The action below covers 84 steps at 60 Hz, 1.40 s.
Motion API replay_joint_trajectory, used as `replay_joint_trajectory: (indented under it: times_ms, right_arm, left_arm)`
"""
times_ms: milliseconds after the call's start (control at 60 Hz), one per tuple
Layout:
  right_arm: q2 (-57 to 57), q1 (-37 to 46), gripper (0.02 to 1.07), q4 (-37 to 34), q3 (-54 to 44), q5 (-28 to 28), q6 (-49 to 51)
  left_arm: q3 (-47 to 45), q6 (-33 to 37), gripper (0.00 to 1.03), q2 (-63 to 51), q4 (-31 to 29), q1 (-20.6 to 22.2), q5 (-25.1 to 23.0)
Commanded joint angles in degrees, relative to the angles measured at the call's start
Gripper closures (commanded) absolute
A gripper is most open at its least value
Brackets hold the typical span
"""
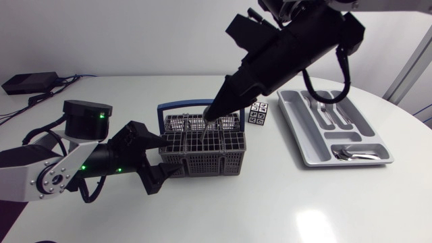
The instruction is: Transfer all utensils from the basket to the drawer tray.
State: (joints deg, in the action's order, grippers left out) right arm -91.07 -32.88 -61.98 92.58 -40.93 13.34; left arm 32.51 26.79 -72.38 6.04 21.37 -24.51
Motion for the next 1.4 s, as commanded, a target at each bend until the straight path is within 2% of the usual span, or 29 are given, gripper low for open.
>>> replay_joint_trajectory:
  times_ms: [0,50,283,433,567,633,717,750,817,900,1033,1317,1350,1383]
  right_arm:
    - [2.5,0.7,1.00,-1.4,-0.1,-0.6,0.6]
    - [4.3,1.4,1.00,-1.4,-1.5,0.3,0.0]
    - [13.3,8.0,1.00,0.0,-14.6,16.5,-3.6]
    - [17.9,16.8,1.00,0.5,-23.1,24.3,-3.6]
    - [18.7,25.8,1.00,2.5,-27.9,31.3,0.3]
    - [18.4,31.3,1.00,7.7,-30.6,37.2,2.6]
    - [16.6,36.0,1.00,11.0,-32.5,39.9,5.3]
    - [15.7,38.3,1.00,16.4,-34.5,43.7,6.6]
    - [11.8,41.4,1.00,19.2,-35.4,45.3,8.5]
    - [7.6,43.7,1.00,26.0,-36.9,48.9,9.6]
    - [1.8,46.1,1.00,31.6,-36.4,51.1,9.9]
    - [-7.9,48.1,1.00,36.7,-32.8,52.8,8.5]
    - [-8.3,48.1,0.95,37.3,-32.8,52.6,8.4]
    - [-8.5,48.1,0.80,37.5,-33.0,52.1,8.3]
  left_arm:
    - [-0.5,-0.9,0.11,1.0,-0.4,0.6,0.6]
    - [-0.6,-0.9,0.11,1.7,-0.8,0.4,0.6]
    - [0.3,-0.9,0.11,5.4,-4.4,-0.3,0.7]
    - [1.1,-1.6,0.11,6.5,-5.7,-0.4,0.8]
    - [1.5,-1.7,0.11,6.3,-5.7,-0.3,1.9]
    - [1.7,-1.7,0.11,6.5,-6.1,-0.2,2.5]
    - [1.7,-1.7,0.11,6.7,-6.5,-0.3,2.5]
    - [1.5,-1.7,0.11,7.0,-6.6,-0.4,2.5]
    - [1.4,-1.7,0.11,7.3,-6.7,-0.4,2.5]
    - [1.3,-1.7,0.11,7.8,-7.0,-0.9,2.5]
    - [1.1,-1.7,0.11,8.3,-7.4,-1.6,2.5]
    - [1.1,-1.7,0.11,9.5,-8.8,-1.9,2.5]
    - [1.1,-1.7,0.11,9.7,-9.1,-1.8,2.5]
    - [1.3,-1.7,0.11,9.9,-9.5,-1.7,2.5]
